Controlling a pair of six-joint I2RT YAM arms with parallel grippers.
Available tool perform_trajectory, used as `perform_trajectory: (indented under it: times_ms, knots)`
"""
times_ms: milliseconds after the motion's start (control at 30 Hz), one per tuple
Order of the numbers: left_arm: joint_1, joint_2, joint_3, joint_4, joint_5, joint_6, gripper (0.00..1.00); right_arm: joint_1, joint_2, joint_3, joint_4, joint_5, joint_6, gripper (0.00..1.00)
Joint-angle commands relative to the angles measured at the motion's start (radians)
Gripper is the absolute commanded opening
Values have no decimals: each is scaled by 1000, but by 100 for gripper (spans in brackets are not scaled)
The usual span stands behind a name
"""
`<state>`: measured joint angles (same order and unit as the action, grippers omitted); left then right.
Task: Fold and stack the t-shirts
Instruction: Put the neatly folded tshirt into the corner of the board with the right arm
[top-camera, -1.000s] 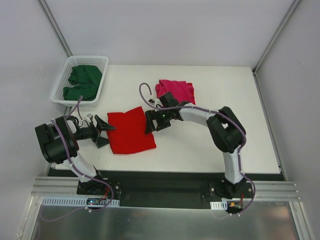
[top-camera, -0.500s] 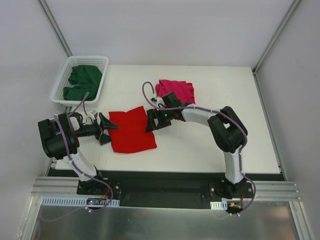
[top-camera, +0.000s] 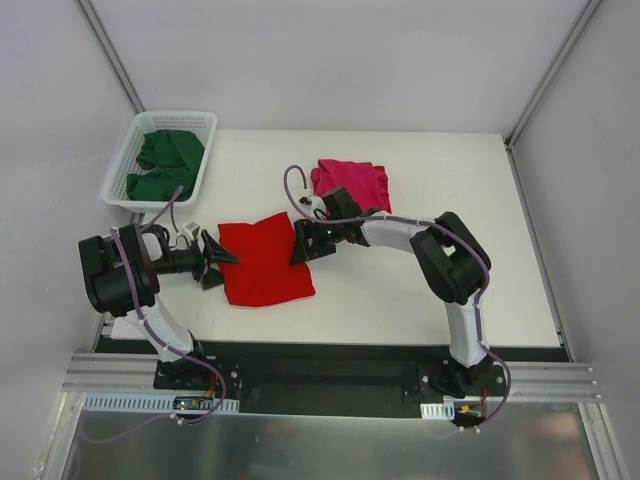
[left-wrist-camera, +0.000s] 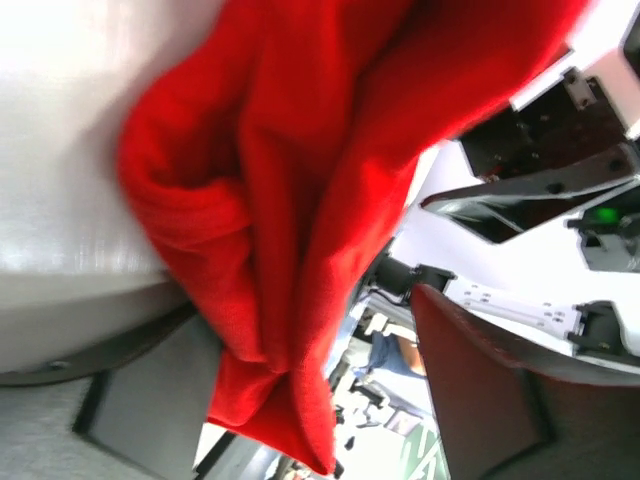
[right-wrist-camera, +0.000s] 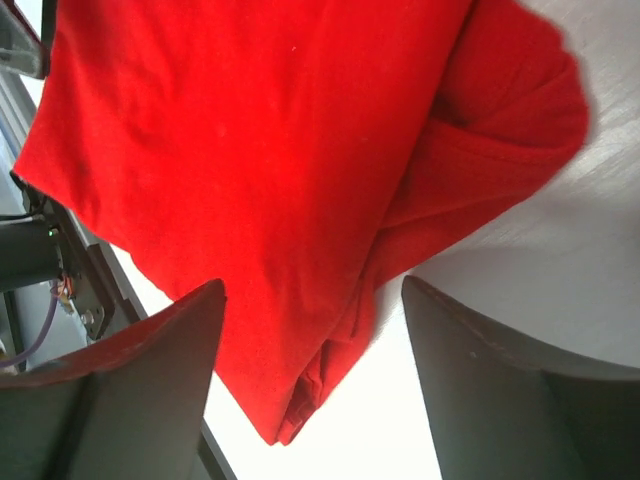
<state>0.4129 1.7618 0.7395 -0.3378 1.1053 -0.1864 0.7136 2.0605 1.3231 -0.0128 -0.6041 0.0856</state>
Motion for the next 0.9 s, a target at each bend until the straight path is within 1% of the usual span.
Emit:
perform_trajectory:
  times_ms: [0,100,133,167,200,233,267,300,367,433,467,500,600,867]
  knots:
    - [-14,21,-19,0,-108,38,71,20,40,-55,-87,75,-3,70]
    - [-16,19,-19,0,-116,39,70,26,35,-67,-88,84,2,67]
    - [-16,19,-19,0,-117,39,68,29,36,-73,-88,84,0,59]
    - [-16,18,-20,0,-117,39,64,32,35,-78,-88,89,-1,56]
    - [-17,18,-19,0,-119,38,63,37,36,-82,-87,93,-3,53]
    - [-17,18,-19,0,-119,38,63,38,36,-87,-90,98,-4,46]
    - [-16,18,-19,0,-119,38,56,40,35,-91,-87,104,-4,43]
    - [-16,16,-19,0,-119,39,53,41,35,-93,-88,104,-4,42]
    - [-16,16,-20,0,-124,41,49,43,33,-96,-88,110,-4,42]
    - [-16,18,-22,0,-128,41,33,41,32,-91,-87,109,-4,38]
    - [-16,15,-22,0,-128,42,27,41,33,-90,-88,110,-4,32]
    - [-16,15,-22,0,-128,41,15,43,35,-87,-90,113,-4,19]
    - [-16,11,-23,0,-133,39,0,43,36,-75,-98,124,-7,1]
    - [-17,11,-17,-1,-119,34,0,38,18,-61,-110,142,-20,1]
